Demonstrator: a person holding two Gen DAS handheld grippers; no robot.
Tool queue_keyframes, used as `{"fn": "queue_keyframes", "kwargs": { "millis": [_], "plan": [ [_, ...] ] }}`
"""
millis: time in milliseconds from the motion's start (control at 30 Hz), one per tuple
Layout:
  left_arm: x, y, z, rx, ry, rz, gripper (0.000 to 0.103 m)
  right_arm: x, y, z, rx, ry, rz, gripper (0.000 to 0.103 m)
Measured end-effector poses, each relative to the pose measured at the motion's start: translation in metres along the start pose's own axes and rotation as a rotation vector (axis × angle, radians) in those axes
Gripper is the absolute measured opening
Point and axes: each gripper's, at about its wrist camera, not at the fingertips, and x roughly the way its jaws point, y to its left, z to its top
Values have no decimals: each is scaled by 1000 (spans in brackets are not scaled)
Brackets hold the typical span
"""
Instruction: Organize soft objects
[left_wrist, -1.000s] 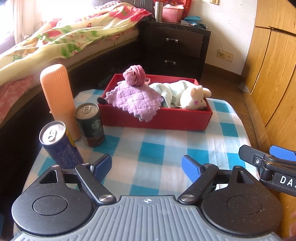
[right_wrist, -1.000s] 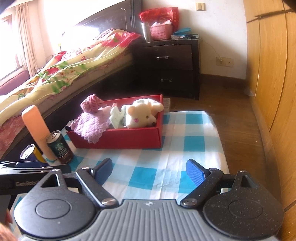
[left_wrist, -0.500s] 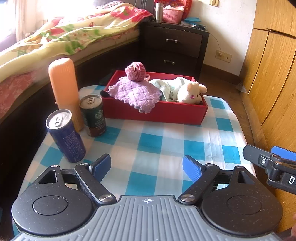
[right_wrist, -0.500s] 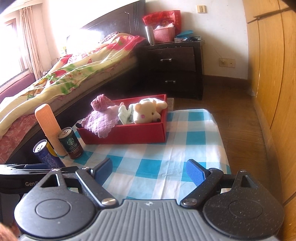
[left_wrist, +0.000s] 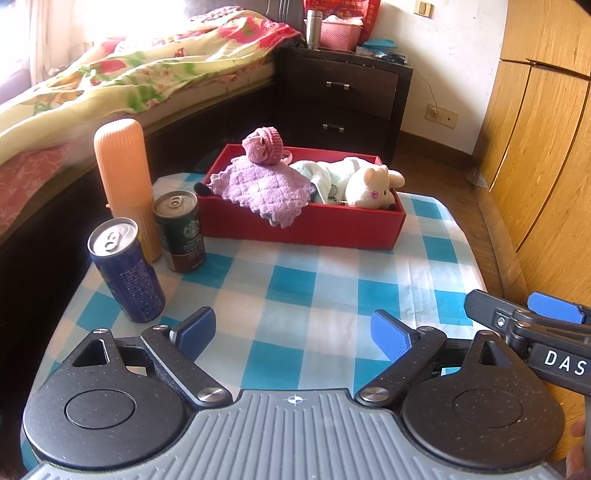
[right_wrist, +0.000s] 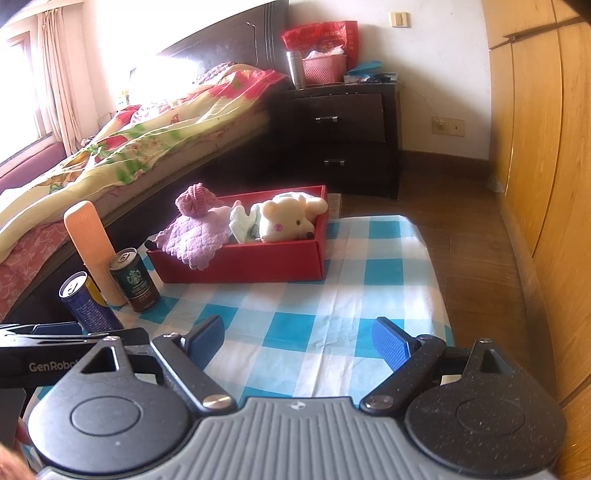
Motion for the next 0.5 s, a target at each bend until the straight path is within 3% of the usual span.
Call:
{"fn": "queue_keyframes", "kwargs": {
  "millis": [500],
  "plan": [
    [1,0,0,-12,1,7,89,3,7,-1,14,-14,-1,66]
  ]
}}
